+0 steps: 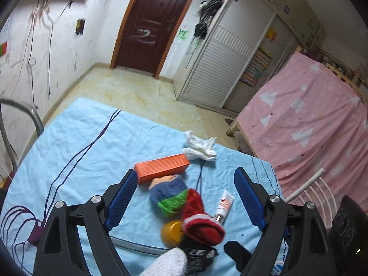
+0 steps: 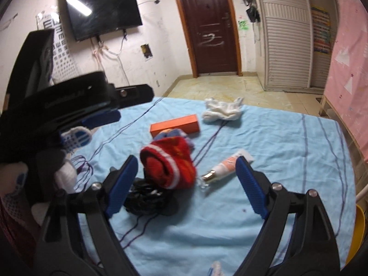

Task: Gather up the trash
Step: 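Grasp the red knit sock on the bed with the right tool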

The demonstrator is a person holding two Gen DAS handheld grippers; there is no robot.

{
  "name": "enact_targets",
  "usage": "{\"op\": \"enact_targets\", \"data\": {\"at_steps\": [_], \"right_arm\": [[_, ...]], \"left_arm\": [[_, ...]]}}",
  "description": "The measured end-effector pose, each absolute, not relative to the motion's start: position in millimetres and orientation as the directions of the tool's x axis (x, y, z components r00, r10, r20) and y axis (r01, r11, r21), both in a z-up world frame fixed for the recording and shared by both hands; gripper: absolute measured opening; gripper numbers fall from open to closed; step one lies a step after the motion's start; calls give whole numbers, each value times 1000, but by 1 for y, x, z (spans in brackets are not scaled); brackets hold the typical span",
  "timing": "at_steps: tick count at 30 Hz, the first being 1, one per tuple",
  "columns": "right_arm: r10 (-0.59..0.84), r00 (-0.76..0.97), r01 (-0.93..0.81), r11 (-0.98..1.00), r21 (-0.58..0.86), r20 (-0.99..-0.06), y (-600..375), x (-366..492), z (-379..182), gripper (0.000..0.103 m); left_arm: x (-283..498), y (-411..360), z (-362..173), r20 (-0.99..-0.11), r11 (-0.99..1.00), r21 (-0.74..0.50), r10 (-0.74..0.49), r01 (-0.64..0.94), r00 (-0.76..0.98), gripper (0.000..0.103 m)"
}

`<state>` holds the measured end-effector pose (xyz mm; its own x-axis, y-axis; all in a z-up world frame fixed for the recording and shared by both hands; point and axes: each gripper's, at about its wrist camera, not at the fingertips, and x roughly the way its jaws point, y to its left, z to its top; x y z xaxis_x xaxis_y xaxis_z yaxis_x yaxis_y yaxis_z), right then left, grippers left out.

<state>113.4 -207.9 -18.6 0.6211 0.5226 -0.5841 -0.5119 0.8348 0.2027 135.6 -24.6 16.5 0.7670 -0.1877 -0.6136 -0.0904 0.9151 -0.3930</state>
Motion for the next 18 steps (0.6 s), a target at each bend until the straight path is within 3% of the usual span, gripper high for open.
{"op": "enact_targets", "data": {"at_steps": [11, 16, 18], "right_arm": [[513, 568, -562, 813, 152, -644, -166, 131, -32, 82], [526, 537, -558, 808, 190, -660, -163, 141, -40, 44], [541, 531, -554, 804, 215, -652, -165, 144, -41, 33]], "left_arm": [[154, 1, -11, -657, 883, -443, -203, -153, 726, 78], [162, 2, -21, -677, 882, -440, -204, -167, 707, 78], [165, 0, -23, -682, 885, -434, -201, -168, 703, 78]]}}
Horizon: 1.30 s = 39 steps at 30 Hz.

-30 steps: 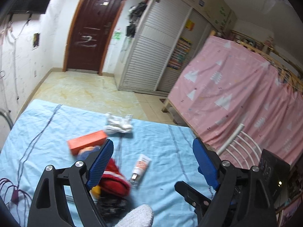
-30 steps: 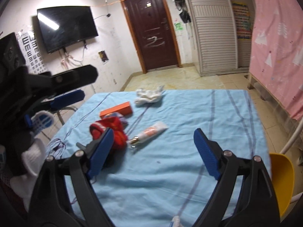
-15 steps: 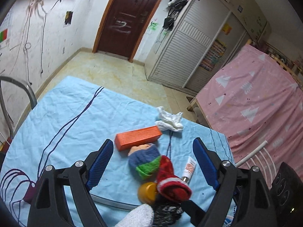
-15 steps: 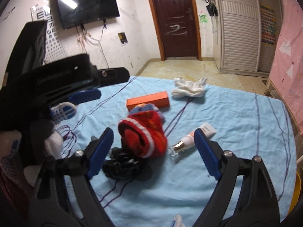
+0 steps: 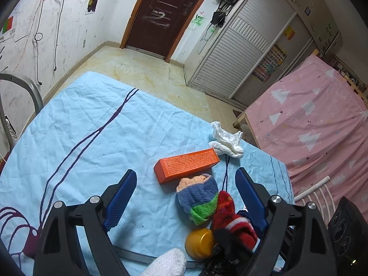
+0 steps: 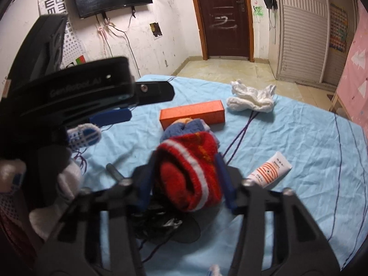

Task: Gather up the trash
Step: 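Grasp the red knit sock on the bed with the right tool, then grasp the blue-green striped sock with the left tool while the right tool lifts the red sock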

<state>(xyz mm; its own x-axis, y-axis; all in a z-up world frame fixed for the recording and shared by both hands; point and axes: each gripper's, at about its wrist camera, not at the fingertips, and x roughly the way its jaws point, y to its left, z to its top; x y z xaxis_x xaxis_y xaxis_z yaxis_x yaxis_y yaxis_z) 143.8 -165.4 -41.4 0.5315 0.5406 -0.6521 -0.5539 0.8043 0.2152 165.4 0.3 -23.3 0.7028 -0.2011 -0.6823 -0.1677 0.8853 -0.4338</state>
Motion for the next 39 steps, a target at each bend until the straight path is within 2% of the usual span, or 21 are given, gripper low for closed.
{"op": "enact_targets", "data": {"at_steps": [1, 6, 17, 18, 22, 25, 34, 39], "right_arm": [[543, 538, -544, 808, 227, -644, -169, 145, -41, 28], [549, 586, -484, 827, 286, -596, -199, 150, -35, 19], [562, 636, -439, 827, 351, -529, -245, 148, -28, 19], [566, 635, -438, 824, 358, -526, -247, 148, -29, 19], [585, 632, -438, 811, 388, -508, -258, 149, -30, 19], [592, 636, -440, 805, 397, -495, -263, 146, -28, 19], [598, 662, -430, 797, 425, -452, -283, 135, -20, 19], [595, 658, -427, 800, 423, -462, -288, 131, -22, 19]], "left_arm": [[166, 0, -24, -685, 886, -432, -200, -168, 701, 78], [173, -11, -29, -703, 895, -414, -199, -165, 683, 78], [191, -52, -46, -795, 945, -290, -149, -152, 588, 78], [192, -55, -48, -799, 948, -279, -144, -150, 583, 76], [194, -67, -52, -818, 966, -216, -102, -139, 566, 37], [191, -70, -48, -811, 973, -185, -70, -141, 581, 16], [176, -83, -25, -767, 976, -193, -85, -102, 636, 13], [167, -94, -13, -748, 979, -187, -93, -75, 657, 13]]}}
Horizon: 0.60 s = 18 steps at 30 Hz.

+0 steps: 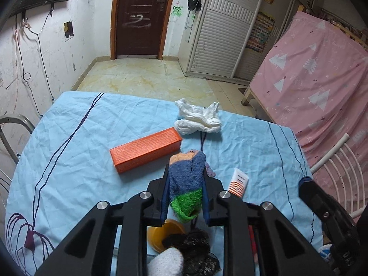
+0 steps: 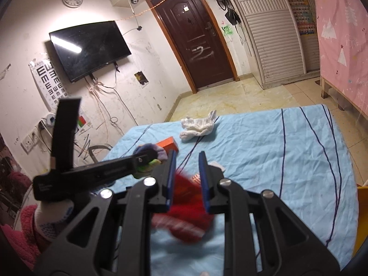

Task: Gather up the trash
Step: 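Grasp the blue-green striped sock with the left tool while the right tool lifts the red sock, then carry both socks to the yellow bin and open both tools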

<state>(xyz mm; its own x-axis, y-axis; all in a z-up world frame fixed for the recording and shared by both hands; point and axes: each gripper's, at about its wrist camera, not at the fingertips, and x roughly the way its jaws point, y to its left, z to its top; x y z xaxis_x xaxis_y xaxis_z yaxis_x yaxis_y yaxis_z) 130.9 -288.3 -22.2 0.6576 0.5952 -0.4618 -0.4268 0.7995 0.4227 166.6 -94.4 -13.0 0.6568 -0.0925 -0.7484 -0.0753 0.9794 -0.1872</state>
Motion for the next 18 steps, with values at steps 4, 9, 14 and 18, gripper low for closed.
{"op": "enact_targets", "data": {"at_steps": [4, 9, 14, 18], "right_arm": [[637, 596, -480, 771, 418, -489, -278, 125, -28, 25], [613, 556, -501, 786, 362, -561, -258, 121, -38, 80], [556, 522, -483, 818, 313, -647, -244, 128, -55, 80], [544, 488, -493, 817, 298, -683, -236, 132, -62, 80]], "left_arm": [[158, -96, -5, -731, 983, -167, -70, -77, 679, 13], [152, -87, 6, -705, 980, -169, -44, -107, 708, 13], [149, -80, 9, -697, 977, -181, -47, -113, 715, 13], [146, -78, 9, -698, 975, -195, -62, -106, 713, 13]]}}
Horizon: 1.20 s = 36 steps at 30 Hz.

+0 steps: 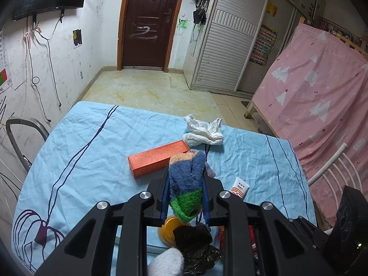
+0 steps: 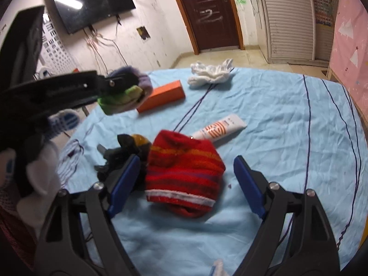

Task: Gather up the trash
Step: 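Carry both socks to the yellow bin and open both tools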

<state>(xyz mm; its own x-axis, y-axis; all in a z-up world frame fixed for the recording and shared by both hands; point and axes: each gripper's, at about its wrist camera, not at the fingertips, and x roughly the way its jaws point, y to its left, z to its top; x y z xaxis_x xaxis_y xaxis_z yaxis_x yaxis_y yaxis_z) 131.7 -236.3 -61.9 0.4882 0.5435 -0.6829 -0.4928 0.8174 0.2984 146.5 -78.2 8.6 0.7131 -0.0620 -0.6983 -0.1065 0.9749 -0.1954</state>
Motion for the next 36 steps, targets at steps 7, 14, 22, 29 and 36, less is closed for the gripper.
{"op": "enact_targets", "data": {"at_steps": [7, 14, 22, 29, 36], "right_arm": [[491, 519, -496, 840, 222, -700, -227, 127, -63, 33], [461, 605, -461, 867, 187, -649, -237, 116, -55, 16], [478, 667, -410, 876, 255, -572, -272, 107, -39, 12], [449, 736, -331, 892, 308, -507, -326, 96, -25, 12], [378, 808, -241, 912, 333, -452, -384, 79, -15, 13]], "left_arm": [[140, -79, 10, -693, 974, -207, -80, -91, 717, 13], [135, -85, 13, -687, 976, -208, -98, -66, 720, 13], [127, -98, 20, -674, 979, -199, -103, -45, 731, 13], [118, -128, 29, -632, 973, -223, -192, 61, 751, 13], [100, -176, 42, -547, 949, -216, -314, 231, 776, 13]]}}
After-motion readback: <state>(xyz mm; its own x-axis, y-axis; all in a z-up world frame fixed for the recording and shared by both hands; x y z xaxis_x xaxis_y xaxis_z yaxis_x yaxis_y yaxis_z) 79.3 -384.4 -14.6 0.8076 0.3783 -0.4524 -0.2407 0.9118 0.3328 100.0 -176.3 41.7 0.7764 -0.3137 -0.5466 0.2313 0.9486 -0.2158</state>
